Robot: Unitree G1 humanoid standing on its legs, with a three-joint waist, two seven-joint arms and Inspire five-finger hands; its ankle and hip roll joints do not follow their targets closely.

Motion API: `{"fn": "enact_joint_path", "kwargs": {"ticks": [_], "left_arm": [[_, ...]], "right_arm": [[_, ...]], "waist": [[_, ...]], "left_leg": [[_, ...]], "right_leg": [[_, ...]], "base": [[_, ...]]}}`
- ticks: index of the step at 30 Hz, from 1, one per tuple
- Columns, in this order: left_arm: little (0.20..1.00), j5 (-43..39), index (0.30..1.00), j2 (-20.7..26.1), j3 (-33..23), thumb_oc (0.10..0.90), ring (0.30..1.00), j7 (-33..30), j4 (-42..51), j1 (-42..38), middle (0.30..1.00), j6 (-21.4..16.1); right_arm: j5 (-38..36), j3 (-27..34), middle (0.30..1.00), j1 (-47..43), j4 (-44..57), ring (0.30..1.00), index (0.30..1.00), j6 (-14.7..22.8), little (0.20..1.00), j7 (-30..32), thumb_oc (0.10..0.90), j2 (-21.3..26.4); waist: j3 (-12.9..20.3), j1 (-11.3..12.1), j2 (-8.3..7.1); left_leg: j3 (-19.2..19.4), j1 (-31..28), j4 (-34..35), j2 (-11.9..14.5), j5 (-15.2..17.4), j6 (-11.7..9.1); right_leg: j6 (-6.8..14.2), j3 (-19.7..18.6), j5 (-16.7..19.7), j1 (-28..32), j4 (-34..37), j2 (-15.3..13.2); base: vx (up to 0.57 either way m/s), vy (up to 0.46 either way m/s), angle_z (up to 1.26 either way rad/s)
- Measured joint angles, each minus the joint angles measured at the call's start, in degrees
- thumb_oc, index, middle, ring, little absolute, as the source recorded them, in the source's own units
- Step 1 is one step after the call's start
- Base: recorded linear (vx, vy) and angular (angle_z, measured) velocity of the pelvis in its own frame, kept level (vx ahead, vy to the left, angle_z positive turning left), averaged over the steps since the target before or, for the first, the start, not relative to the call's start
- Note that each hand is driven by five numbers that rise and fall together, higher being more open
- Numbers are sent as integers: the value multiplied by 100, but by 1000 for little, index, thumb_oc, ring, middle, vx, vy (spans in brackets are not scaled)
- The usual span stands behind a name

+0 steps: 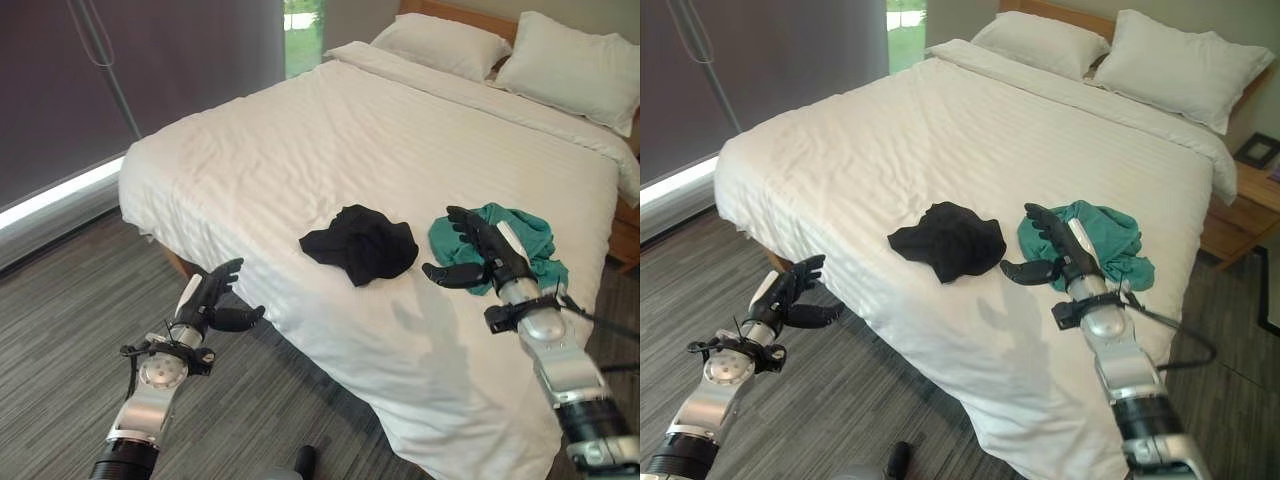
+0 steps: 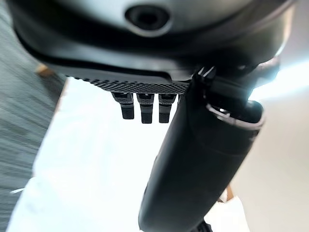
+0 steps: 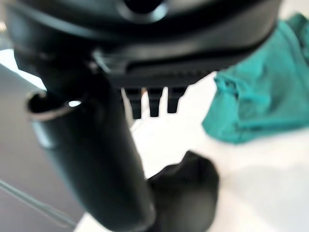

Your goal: Pick up bed clothes into laundry basket.

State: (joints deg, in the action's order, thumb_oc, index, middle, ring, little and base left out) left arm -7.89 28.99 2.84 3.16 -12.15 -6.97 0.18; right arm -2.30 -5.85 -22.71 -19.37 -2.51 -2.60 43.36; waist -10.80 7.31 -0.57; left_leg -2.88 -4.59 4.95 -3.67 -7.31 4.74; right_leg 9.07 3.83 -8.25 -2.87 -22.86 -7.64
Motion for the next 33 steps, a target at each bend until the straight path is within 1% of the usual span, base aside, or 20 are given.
{"fn": "enact_joint_path", "kwargs": {"ticks": [1, 2, 3, 4, 5, 6, 7, 8, 10, 12, 14, 18, 21, 24, 25, 26, 27, 30, 32, 33], "left_arm": [[900, -61, 900, -1, 15, 800, 900, 2, 0, -30, 900, 0], [900, -127, 900, 22, 100, 800, 900, 6, 3, -53, 900, -4], [900, -130, 900, 33, 178, 800, 900, 97, 29, -76, 900, 2], [900, -136, 900, 52, 185, 800, 900, 137, 105, -15, 900, 1], [900, -180, 900, 83, 165, 800, 900, 162, 123, 95, 900, -1], [900, -228, 900, 89, 166, 800, 900, 157, 86, 206, 900, 9], [900, -305, 900, 90, 169, 800, 900, 167, 86, 281, 900, 9], [900, -403, 900, 49, 174, 800, 900, 237, 90, 434, 900, 6], [900, -476, 900, 63, 242, 800, 900, 339, 88, 620, 900, 7], [900, -556, 900, 64, 408, 800, 900, 454, 83, 698, 900, 8], [900, -561, 900, 65, 425, 800, 900, 587, 93, 728, 900, 8], [900, -595, 900, 126, 414, 800, 900, 627, 170, 894, 900, 2], [900, -754, 900, 269, 419, 800, 900, 651, 215, 1104, 900, 2], [900, -797, 900, 515, 534, 800, 900, 715, 218, 1274, 900, 1], [900, -797, 900, 605, 659, 800, 900, 763, 215, 1281, 900, 7], [900, -813, 900, 610, 809, 800, 900, 773, 215, 1279, 900, 6], [900, -837, 900, 612, 902, 800, 900, 786, 215, 1284, 900, 6], [900, -831, 900, 709, 1183, 800, 900, 834, 264, 1288, 900, 6], [900, -839, 900, 823, 1237, 800, 900, 852, 522, 1341, 900, 6], [900, -844, 900, 824, 1240, 800, 900, 847, 571, 1340, 900, 5]], "right_arm": [[67, -68, 900, -119, -200, 900, 900, -21, 900, -25, 800, 137], [277, -389, 900, -492, -876, 900, 900, -60, 900, -91, 800, 545], [511, -641, 900, -777, -1503, 900, 900, -93, 900, -300, 800, 943], [649, -747, 900, -925, -1874, 900, 900, -183, 900, -350, 800, 1132], [878, -946, 900, -1244, -2540, 900, 900, -203, 900, -365, 800, 1236], [1066, -1312, 900, -1793, -3502, 900, 900, -213, 900, -368, 800, 1234], [1206, -1466, 900, -2007, -3966, 900, 900, -233, 900, -362, 800, 1242], [1507, -1499, 900, -2228, -4562, 900, 900, -238, 900, -338, 800, 1264], [1804, -1582, 900, -2301, -5058, 900, 900, -207, 900, -347, 800, 1280], [2128, -1646, 900, -2327, -5690, 900, 900, -139, 900, -356, 800, 1283], [2382, -1619, 900, -2322, -5950, 900, 900, -163, 900, -352, 800, 1324], [2489, -1615, 900, -2324, -5919, 900, 900, -151, 900, -224, 800, 1520], [2591, -1710, 900, -2548, -5897, 900, 900, -162, 900, -181, 800, 1605], [2592, -2375, 900, -3153, -5900, 900, 900, -204, 900, -143, 800, 1679], [2589, -2714, 900, -3568, -5901, 900, 900, -196, 900, -119, 800, 1735], [2544, -2918, 900, -4049, -5898, 900, 900, -189, 900, -58, 800, 1787], [2457, -3024, 900, -4309, -5899, 900, 900, -184, 900, -5, 800, 1791], [2059, -3465, 900, -5142, -5914, 900, 900, -105, 900, 61, 800, 1715], [1909, -3804, 900, -5687, -5916, 900, 900, -87, 900, 116, 800, 1630], [1894, -3844, 900, -5771, -5896, 900, 900, -70, 900, 141, 800, 1614]], "waist": [[-8, 5, -14], [-15, -49, -42], [-37, -79, -83], [-41, -42, -131], [-19, 52, -216], [49, 137, -331], [90, 142, -406], [130, 149, -482], [131, 153, -477], [135, 132, -453], [126, 67, -416], [154, 11, -318], [188, 47, -233], [184, 97, -127], [152, 74, -53], [131, 92, 38], [124, 122, 76], [72, 301, 137], [47, 325, 161], [19, 345, 175]], "left_leg": [[-9, -19, 0, -9, 18, -8], [-80, -51, 0, -43, 63, 40], [-130, -68, 0, -83, 103, 19], [-127, -86, 1, -90, 141, 41], [-52, -115, 1, -116, 207, 37], [28, -147, 1, -184, 269, -12], [17, -153, 1, -242, 293, -8], [-18, -188, 0, -300, 329, -56], [-52, -239, 1, -246, 368, -113], [-134, -245, 2, -167, 415, -183], [-265, -200, 2, -106, 424, -197], [-397, -103, 5, -80, 438, -232], [-433, 94, 4, -78, 425, -264], [-496, 360, -5, -79, 319, -291], [-552, 495, -32, -86, 296, -322], [-599, 630, -36, -89, 221, -302], [-629, 696, -37, -86, 194, -336], [-682, 910, -70, -39, 142, -369], [-709, 1122, -71, -18, 94, -434], [-726, 1152, -71, -16, 74, -447]], "right_leg": [[-51, 44, 41, -50, 207, -29], [-81, 33, 169, -92, 815, -51], [-21, 18, 377, -138, 1047, -65], [39, -67, 565, -161, 1175, -57], [-39, -6, 804, -165, 1335, -39], [-110, -7, 1025, -108, 1586, -38], [-122, -58, 1209, -5, 1782, -34], [-281, -37, 1331, 252, 2238, -34], [-344, 11, 1527, 547, 2706, 70], [-345, 87, 1573, 620, 2807, 145], [-372, 223, 1552, 613, 2808, 183], [-427, 366, 1507, 572, 2818, 219], [-443, 379, 1515, 392, 2848, 219], [-493, 432, 1567, 157, 2849, 218], [-512, 489, 1598, 57, 2848, 211], [-528, 537, 1626, -59, 2848, 205], [-539, 539, 1637, -120, 2848, 209], [-591, 567, 1675, -301, 2848, 240], [-628, 613, 1704, -496, 2843, 259], [-632, 637, 1707, -513, 2835, 260]], "base": [[127, -53, 14], [43, -47, 37], [134, -75, 42], [147, -71, 17], [169, -70, -24], [87, -43, -30], [72, -37, -14], [71, -34, 2], [102, -65, 6], [93, -86, 14], [62, -69, 20], [14, -64, 19], [-27, -47, 6], [-103, -71, 11], [-77, -47, 24], [-55, -52, 28], [-67, -52, 22], [-76, -37, 10], [-60, -27, 9], [-75, -28, 10]]}}
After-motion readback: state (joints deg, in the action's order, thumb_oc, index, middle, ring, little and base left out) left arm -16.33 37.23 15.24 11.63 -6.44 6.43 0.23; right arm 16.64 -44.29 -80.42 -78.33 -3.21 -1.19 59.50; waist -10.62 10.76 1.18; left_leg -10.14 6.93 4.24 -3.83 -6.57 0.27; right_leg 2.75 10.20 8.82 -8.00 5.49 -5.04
